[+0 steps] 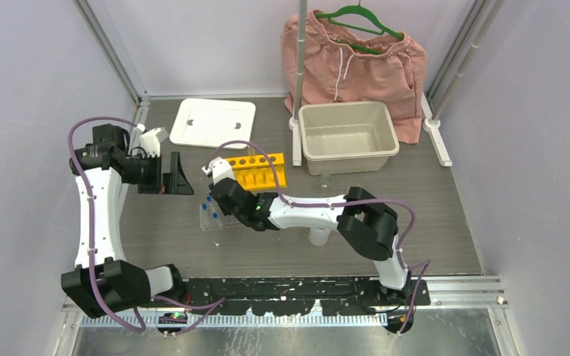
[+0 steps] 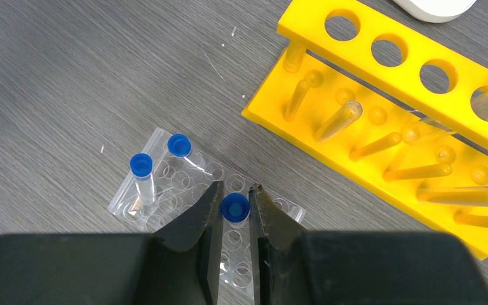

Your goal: Organize the chemistry lab equipment

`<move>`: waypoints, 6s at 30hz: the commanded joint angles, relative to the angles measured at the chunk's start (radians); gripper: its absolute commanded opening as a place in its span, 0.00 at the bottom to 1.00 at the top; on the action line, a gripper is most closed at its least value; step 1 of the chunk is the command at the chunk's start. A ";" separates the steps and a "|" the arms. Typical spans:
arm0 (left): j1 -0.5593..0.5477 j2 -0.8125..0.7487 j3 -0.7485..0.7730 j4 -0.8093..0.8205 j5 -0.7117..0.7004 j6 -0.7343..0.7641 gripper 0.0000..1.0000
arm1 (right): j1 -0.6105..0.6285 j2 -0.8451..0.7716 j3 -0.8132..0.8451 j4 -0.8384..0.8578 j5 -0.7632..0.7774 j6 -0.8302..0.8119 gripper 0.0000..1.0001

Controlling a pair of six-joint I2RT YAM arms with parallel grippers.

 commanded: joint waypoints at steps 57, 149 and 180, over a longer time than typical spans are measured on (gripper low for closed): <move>0.002 -0.024 0.047 -0.007 0.017 0.023 1.00 | -0.264 -0.697 -0.098 -0.950 0.139 0.446 0.78; 0.002 -0.027 0.105 -0.081 -0.037 0.067 1.00 | -0.951 -0.083 0.527 -0.861 -0.035 0.338 0.01; 0.001 -0.028 0.111 -0.083 -0.054 0.070 1.00 | -0.984 -0.063 0.294 -0.589 0.160 0.344 0.61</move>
